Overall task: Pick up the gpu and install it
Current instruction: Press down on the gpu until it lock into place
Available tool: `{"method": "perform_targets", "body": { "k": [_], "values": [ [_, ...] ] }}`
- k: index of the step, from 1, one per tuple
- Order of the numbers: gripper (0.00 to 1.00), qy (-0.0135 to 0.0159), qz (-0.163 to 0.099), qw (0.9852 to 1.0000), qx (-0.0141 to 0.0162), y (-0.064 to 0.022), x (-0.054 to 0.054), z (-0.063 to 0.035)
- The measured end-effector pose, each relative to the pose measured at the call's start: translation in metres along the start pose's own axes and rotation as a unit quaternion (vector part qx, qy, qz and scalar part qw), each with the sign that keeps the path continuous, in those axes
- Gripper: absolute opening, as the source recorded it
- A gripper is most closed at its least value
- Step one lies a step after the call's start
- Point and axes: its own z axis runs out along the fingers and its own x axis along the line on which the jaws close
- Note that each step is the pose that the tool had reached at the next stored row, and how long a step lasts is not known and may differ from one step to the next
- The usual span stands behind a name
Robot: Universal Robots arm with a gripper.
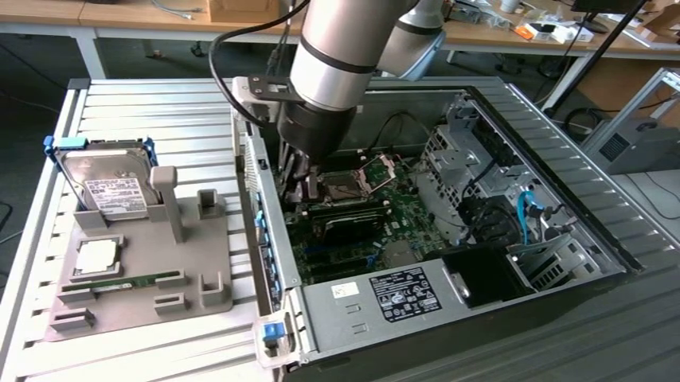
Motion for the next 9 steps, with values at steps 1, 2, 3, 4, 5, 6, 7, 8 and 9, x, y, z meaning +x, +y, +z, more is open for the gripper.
{"method": "perform_targets", "body": {
  "k": [1, 2, 3, 4, 5, 6, 7, 8, 9],
  "values": [
    [0.11, -0.0001, 0.000, 1.0000, 0.0000, -0.0016, 0.0000, -0.0002],
    [0.11, -0.0001, 0.000, 1.0000, 0.0000, -0.0017, 0.0000, -0.0002],
    [0.11, -0.0001, 0.000, 1.0000, 0.0000, -0.0017, 0.0000, -0.0002],
    [0.11, -0.0002, 0.000, 1.0000, 0.0000, -0.0018, 0.0000, -0.0001],
    [0.11, -0.0002, 0.000, 1.0000, 0.0000, -0.0018, 0.0000, -0.0001],
    [0.11, -0.0002, 0.000, 1.0000, 0.0000, -0.0016, 0.0001, -0.0001],
    [0.11, -0.0002, 0.000, 1.0000, 0.0000, -0.0013, 0.0005, 0.0000],
    [0.11, -0.0002, 0.000, 1.0000, 0.0000, -0.0010, 0.0013, 0.0001],
    [0.11, -0.0002, 0.000, 1.0000, 0.0000, -0.0004, 0.0036, 0.0003]
  ]
}}
